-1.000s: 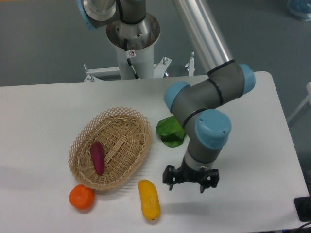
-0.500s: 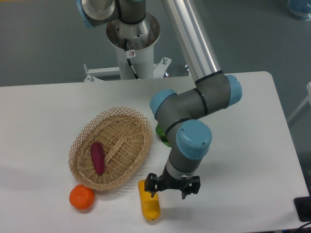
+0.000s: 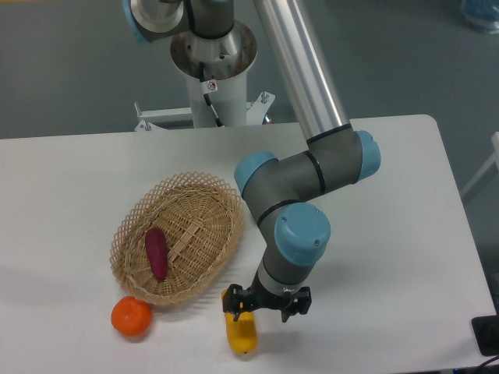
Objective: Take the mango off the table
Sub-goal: 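Lower the gripper over the mango's end and align the fingers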
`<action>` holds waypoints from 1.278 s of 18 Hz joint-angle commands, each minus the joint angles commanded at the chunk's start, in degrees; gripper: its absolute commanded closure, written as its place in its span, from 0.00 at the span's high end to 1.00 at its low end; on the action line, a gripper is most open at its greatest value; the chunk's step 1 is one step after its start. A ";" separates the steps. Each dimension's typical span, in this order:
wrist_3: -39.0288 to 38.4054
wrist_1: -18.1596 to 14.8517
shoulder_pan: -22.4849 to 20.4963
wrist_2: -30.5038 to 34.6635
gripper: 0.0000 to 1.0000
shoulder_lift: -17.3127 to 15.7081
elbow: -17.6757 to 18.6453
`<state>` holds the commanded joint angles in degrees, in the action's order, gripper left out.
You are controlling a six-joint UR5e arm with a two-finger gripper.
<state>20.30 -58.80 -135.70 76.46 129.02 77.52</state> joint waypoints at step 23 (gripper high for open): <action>-0.44 1.58 2.11 0.09 1.00 3.08 -0.27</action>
<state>19.86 -57.22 -133.59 76.55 132.10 77.25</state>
